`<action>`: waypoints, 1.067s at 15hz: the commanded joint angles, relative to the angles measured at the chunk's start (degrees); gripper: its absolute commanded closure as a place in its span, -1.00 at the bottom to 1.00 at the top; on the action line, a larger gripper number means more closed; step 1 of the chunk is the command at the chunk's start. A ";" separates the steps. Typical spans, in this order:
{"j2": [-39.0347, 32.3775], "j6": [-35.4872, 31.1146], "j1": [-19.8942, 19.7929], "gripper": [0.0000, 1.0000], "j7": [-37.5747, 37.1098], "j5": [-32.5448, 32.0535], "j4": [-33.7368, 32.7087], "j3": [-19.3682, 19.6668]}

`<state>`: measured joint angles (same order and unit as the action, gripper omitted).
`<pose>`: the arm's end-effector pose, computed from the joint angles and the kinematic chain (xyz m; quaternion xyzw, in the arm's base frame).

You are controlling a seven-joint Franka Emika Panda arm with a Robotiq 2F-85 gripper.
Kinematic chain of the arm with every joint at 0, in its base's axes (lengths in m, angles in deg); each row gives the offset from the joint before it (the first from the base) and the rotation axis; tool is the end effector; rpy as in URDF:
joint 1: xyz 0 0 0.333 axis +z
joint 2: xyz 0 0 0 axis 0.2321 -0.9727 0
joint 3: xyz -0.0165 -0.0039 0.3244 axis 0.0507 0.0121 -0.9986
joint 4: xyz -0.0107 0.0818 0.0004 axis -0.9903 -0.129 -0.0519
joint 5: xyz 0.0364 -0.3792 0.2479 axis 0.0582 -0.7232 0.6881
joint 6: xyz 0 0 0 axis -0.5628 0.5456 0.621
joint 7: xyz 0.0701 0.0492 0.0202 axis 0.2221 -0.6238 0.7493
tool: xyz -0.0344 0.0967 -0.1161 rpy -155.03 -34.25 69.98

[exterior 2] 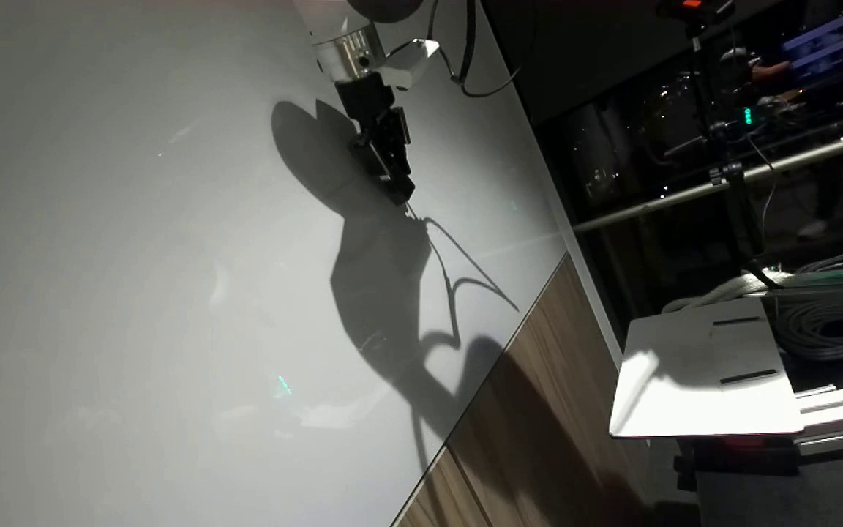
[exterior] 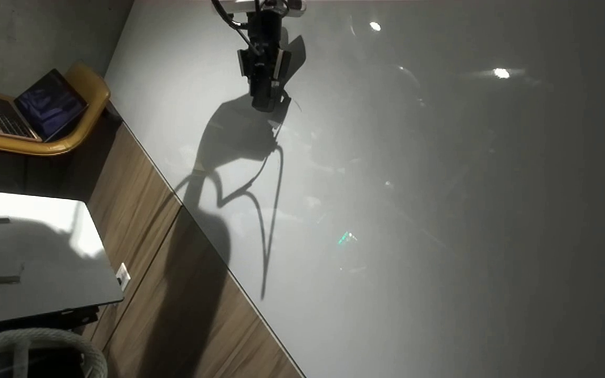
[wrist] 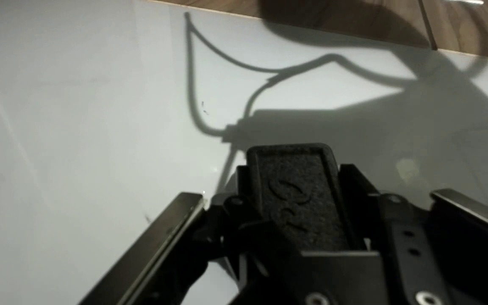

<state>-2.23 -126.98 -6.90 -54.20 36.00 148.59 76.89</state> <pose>0.6494 0.1103 0.5302 0.9668 0.0517 0.1695 0.1842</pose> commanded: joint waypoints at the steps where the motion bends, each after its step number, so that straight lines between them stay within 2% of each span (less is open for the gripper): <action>1: -3.45 0.72 -2.11 0.43 2.73 -0.34 -3.26 2.32; 8: -4.30 0.21 -4.92 0.43 4.26 0.20 -3.45 6.33; 16: -4.19 -2.48 -2.58 0.43 1.88 -1.95 -5.75 4.31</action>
<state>-5.81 -127.18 -10.85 -51.42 35.86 145.55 82.22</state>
